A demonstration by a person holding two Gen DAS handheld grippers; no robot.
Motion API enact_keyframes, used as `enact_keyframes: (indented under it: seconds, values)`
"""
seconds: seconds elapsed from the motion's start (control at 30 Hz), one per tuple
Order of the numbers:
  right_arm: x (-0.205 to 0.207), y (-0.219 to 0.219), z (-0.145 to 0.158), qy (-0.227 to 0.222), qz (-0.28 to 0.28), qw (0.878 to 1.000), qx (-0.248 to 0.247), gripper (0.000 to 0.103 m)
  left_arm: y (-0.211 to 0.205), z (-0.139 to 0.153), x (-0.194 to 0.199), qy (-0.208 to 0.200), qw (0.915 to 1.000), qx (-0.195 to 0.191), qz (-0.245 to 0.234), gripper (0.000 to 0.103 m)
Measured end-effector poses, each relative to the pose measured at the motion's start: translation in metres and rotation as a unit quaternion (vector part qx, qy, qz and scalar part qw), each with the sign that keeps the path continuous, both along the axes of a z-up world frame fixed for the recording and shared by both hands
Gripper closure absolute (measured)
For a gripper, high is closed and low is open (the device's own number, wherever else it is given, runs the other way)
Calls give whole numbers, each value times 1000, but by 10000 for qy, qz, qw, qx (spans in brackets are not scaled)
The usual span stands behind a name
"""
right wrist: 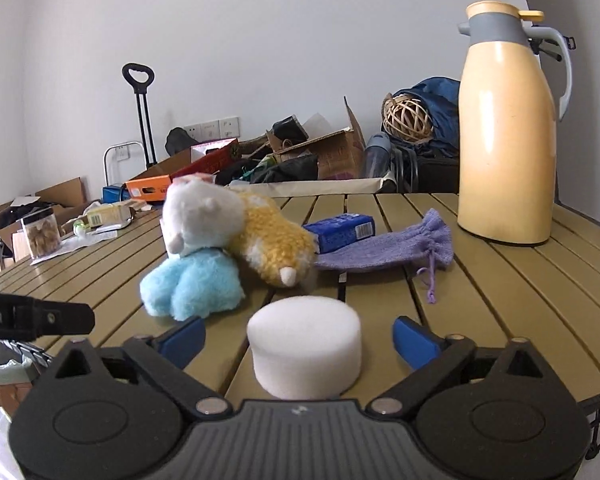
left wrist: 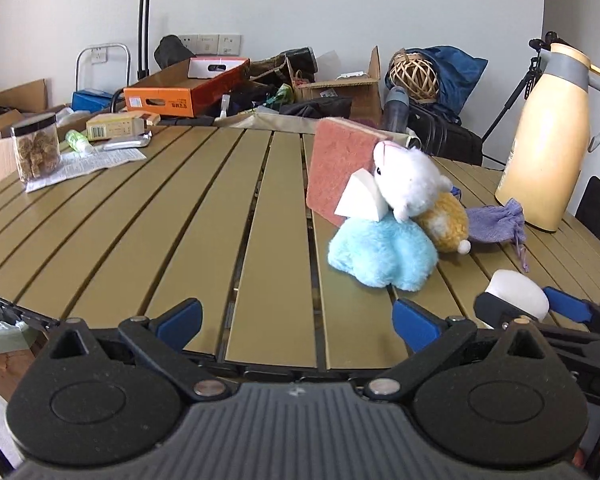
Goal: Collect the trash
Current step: 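Close the right tool on the white foam cylinder on the table, then grasp the white paper card with the left tool while the right tool holds the foam cylinder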
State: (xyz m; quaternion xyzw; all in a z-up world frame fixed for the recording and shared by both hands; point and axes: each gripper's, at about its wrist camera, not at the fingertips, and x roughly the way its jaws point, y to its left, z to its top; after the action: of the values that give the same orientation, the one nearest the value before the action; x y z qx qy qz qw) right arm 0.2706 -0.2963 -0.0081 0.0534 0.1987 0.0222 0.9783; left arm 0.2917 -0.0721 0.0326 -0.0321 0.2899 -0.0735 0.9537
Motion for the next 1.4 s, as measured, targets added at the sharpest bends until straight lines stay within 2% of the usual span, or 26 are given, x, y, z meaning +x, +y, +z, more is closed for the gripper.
enact_keyframes:
  seconds: [0.1, 0.13, 0.2, 0.23, 0.73, 0.83, 0.9, 0.97, 1.03, 1.17, 1.27, 1.4]
  values:
    - [5, 2, -4, 38, -24, 10000, -49, 19, 0, -1, 2, 5, 10000, -62, -35, 0]
    - [6, 2, -5, 60, -47, 9999, -79, 25, 0, 0, 2, -2, 10000, -84, -50, 0]
    - [7, 2, -6, 81, -46, 9999, -113, 43, 0, 1, 3, -28, 9999, -122, -78, 0]
    - [6, 1, -6, 78, -55, 9999, -114, 46, -2, 1, 3, -41, 9999, -130, -89, 0]
    - [3, -32, 8, -157, -421, 9984, 345, 47, -39, 2, 23, -74, 9992, 106, -378, 0]
    - [3, -38, 8, -168, -493, 9978, 415, 47, -46, 6, 31, -239, 9987, 292, -332, 0]
    - [2, -40, 9, -180, -514, 9974, 467, 47, -51, 8, 40, -296, 9976, 553, -298, 0]
    - [1, -43, 10, -209, -530, 9972, 494, 47, -55, 8, 51, -260, 9952, 920, -214, 2]
    - [-1, -45, 11, -248, -549, 9969, 507, 47, -55, 7, 59, -293, 9937, 1057, -221, 5]
    - [-2, -48, 12, -275, -604, 9964, 531, 47, -50, 11, 72, -386, 9943, 913, -396, 8]
    - [-3, -49, 12, -273, -641, 9961, 544, 47, -54, 11, 80, -440, 9928, 1016, -451, 9]
    - [-1, -50, 10, -263, -691, 9958, 543, 47, -57, 11, 88, -453, 9930, 941, -560, 24]
